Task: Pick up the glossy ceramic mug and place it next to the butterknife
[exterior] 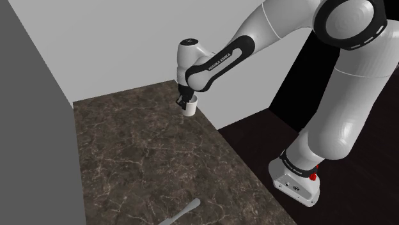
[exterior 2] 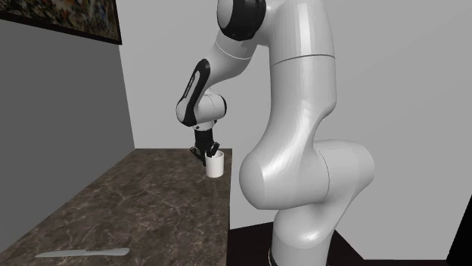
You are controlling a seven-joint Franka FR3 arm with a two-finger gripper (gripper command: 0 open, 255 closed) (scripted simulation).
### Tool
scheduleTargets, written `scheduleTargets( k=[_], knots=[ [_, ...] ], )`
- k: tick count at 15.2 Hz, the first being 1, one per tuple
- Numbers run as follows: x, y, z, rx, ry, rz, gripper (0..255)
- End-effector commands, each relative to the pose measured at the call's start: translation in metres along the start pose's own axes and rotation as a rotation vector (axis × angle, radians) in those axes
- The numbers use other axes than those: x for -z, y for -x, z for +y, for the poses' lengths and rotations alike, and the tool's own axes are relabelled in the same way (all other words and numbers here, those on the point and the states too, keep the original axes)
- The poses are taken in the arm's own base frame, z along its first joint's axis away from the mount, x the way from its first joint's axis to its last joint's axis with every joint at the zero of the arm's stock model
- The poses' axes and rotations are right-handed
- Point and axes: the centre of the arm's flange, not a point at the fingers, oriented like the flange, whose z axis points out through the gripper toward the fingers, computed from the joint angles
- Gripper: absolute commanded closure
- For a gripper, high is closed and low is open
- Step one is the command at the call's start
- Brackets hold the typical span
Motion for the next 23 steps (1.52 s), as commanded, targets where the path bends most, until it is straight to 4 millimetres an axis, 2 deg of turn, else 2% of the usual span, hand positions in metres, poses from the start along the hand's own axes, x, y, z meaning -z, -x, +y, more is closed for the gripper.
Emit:
scheduleTargets(
  k=[1, 23],
  knots=[
    [0.008, 0.0, 0.001, 0.0, 0.0, 0.0, 255],
    [0.124, -0.004, 0.007, 0.0, 0.0, 0.0, 255]
  ],
)
